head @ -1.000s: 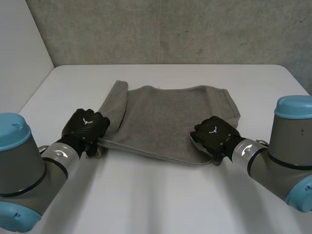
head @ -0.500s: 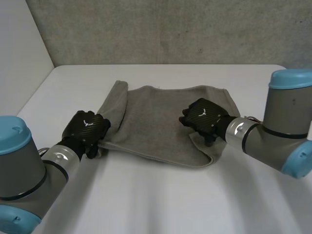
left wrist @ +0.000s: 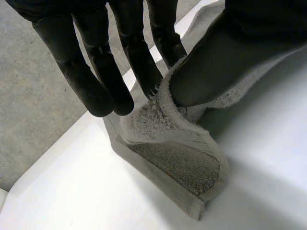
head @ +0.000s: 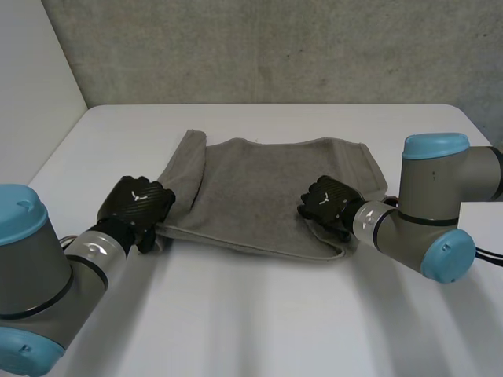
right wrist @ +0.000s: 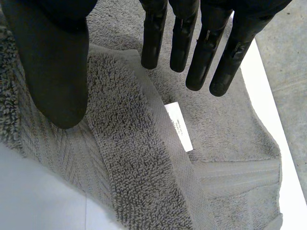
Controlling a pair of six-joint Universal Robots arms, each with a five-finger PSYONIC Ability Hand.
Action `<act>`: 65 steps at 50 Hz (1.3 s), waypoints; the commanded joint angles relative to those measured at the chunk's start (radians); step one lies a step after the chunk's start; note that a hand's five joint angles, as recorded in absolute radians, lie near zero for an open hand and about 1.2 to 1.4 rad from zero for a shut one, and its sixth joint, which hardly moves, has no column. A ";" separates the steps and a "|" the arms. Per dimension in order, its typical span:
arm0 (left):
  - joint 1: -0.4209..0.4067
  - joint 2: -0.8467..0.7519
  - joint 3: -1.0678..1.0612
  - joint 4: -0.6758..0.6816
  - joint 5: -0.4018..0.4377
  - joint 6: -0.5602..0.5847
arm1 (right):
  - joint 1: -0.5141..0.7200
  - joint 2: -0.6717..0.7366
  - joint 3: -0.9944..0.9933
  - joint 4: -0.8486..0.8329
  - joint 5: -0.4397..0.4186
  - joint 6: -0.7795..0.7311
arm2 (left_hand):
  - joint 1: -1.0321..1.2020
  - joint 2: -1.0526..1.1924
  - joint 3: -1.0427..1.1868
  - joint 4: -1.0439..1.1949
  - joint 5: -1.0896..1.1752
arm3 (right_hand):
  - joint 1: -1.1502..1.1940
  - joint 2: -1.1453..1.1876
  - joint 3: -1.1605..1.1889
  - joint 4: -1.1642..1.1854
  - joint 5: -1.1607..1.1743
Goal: Fold the towel.
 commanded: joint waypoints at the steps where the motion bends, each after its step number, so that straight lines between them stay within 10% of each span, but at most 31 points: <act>1: 0.002 0.000 0.000 0.001 0.000 0.000 | 0.000 0.003 0.000 0.000 -0.001 0.003 | -0.093 -0.125 -0.155 -0.133 -0.293 | -0.007 -0.022 -0.014 -0.016 0.009; 11: 0.002 0.000 0.000 0.001 -0.001 0.000 | 0.000 0.011 0.002 0.000 -0.004 0.006 | -0.093 -0.125 -0.155 -0.133 -0.293 | 0.031 0.016 0.024 0.023 0.047; 23: 0.002 0.000 0.000 0.001 -0.001 0.000 | -0.003 0.004 0.002 -0.008 0.020 0.036 | -0.093 -0.125 -0.155 -0.133 -0.293 | 0.887 0.872 0.880 0.879 0.903; 43: -0.002 0.000 -0.001 0.001 -0.001 0.000 | -0.129 -0.193 0.231 -0.017 0.059 0.154 | -0.093 -0.125 -0.155 -0.133 -0.293 | 0.887 0.873 0.880 0.879 0.903; 58: 0.006 -0.020 0.003 0.002 0.003 0.001 | -0.317 -0.563 0.482 -0.235 -0.032 0.601 | -0.093 -0.125 -0.155 -0.133 -0.293 | 0.887 0.873 0.880 0.879 0.903; 65: -0.002 -0.093 0.007 0.002 0.002 0.000 | -0.354 -0.566 0.548 -0.253 -0.035 0.618 | -0.427 -0.459 -0.489 -0.466 -0.627 | 0.887 0.873 0.880 0.879 0.903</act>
